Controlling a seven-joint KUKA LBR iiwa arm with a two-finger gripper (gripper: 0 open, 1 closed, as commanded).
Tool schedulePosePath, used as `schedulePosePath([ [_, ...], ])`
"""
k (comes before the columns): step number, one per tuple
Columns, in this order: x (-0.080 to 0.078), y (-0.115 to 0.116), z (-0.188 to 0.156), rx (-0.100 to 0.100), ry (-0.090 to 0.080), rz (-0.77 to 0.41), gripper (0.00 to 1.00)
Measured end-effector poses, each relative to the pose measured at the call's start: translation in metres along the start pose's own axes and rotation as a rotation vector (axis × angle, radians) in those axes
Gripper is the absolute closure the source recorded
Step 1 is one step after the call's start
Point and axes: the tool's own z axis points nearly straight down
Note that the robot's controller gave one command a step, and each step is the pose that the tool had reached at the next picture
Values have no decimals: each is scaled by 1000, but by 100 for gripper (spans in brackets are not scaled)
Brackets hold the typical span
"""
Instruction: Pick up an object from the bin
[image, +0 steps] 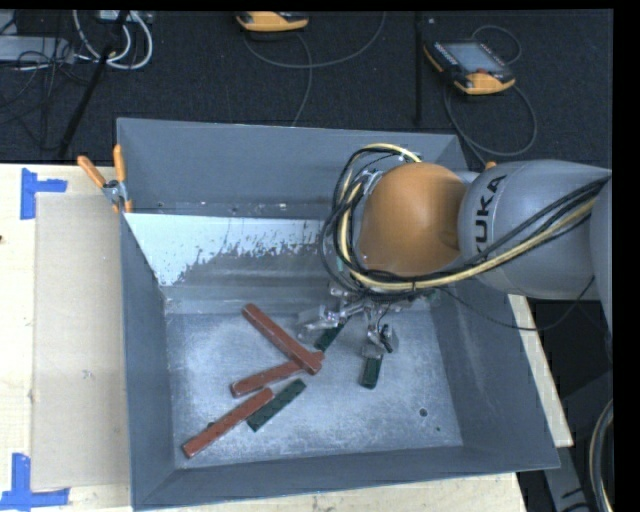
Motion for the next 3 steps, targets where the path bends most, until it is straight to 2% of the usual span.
schedulePosePath([
  [1,0,-1,-1,2,-2,7,0],
  [2,-1,-1,-1,5,-5,8,100],
  [3,-2,-1,-29,6,-4,12,100],
])
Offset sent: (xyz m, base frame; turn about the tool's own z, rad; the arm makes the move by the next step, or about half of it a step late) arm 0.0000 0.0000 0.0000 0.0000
